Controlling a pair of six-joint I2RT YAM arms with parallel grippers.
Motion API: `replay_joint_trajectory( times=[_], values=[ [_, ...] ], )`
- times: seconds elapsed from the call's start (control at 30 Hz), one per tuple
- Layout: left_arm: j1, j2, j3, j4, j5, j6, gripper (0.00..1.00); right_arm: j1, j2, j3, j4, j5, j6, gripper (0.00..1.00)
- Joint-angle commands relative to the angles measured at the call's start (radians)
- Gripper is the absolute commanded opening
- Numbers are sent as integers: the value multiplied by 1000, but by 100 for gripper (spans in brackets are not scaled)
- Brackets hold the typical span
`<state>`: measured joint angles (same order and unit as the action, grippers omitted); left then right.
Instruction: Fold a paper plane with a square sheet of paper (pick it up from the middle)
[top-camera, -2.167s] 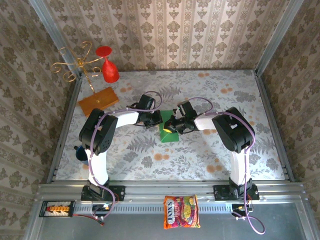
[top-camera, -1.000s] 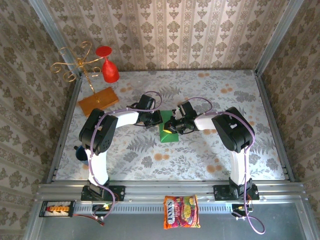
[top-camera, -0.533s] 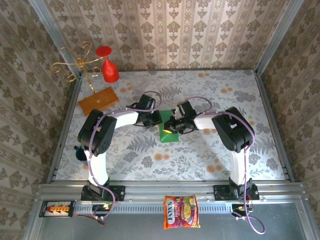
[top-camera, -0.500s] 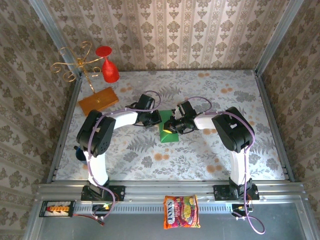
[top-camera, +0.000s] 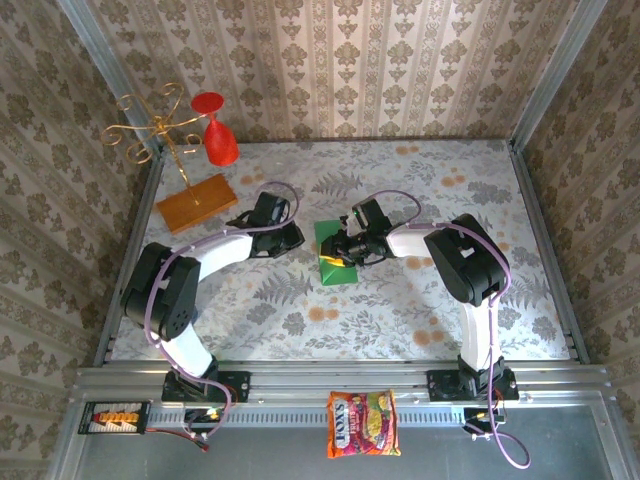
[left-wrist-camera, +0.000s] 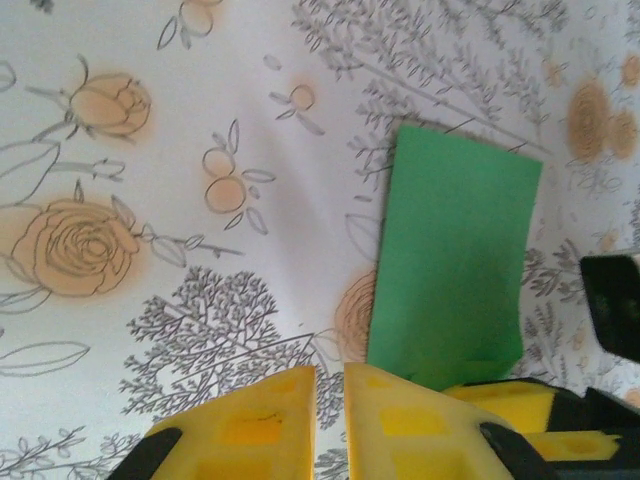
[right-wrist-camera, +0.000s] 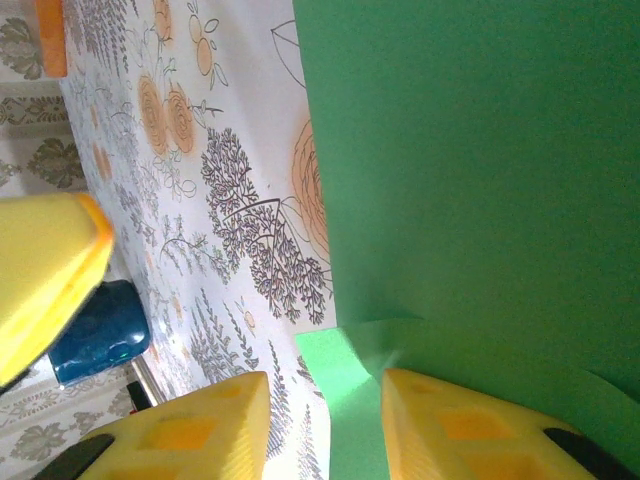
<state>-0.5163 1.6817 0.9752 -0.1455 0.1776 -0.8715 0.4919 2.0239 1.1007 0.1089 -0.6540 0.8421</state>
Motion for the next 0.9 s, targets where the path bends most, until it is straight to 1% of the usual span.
replay_joint_trajectory(
  times=[0.0, 0.13, 0.27, 0.37, 0.47, 0.67, 0.87],
  values=[
    [-12, -33, -18, 7, 3, -14, 14, 0, 52, -26, -163, 139, -23, 35],
    [-32, -24, -20, 24, 27, -13, 10, 0, 56, -20, -192, 163, -30, 29],
    [-54, 4, -19, 67, 72, -15, 6, 3, 55, -13, -223, 195, -43, 17],
    [-74, 33, -11, 93, 97, -14, 1, 9, 50, -4, -249, 219, -62, 10],
    [-95, 68, 7, 96, 114, -7, 0, 13, 52, 1, -263, 229, -67, 5],
    [-117, 120, 30, 98, 128, -4, 0, 14, 61, 7, -276, 233, -63, 0],
    [-123, 154, 60, 54, 102, 13, 0, 15, 63, 7, -274, 231, -57, 0]
  ],
)
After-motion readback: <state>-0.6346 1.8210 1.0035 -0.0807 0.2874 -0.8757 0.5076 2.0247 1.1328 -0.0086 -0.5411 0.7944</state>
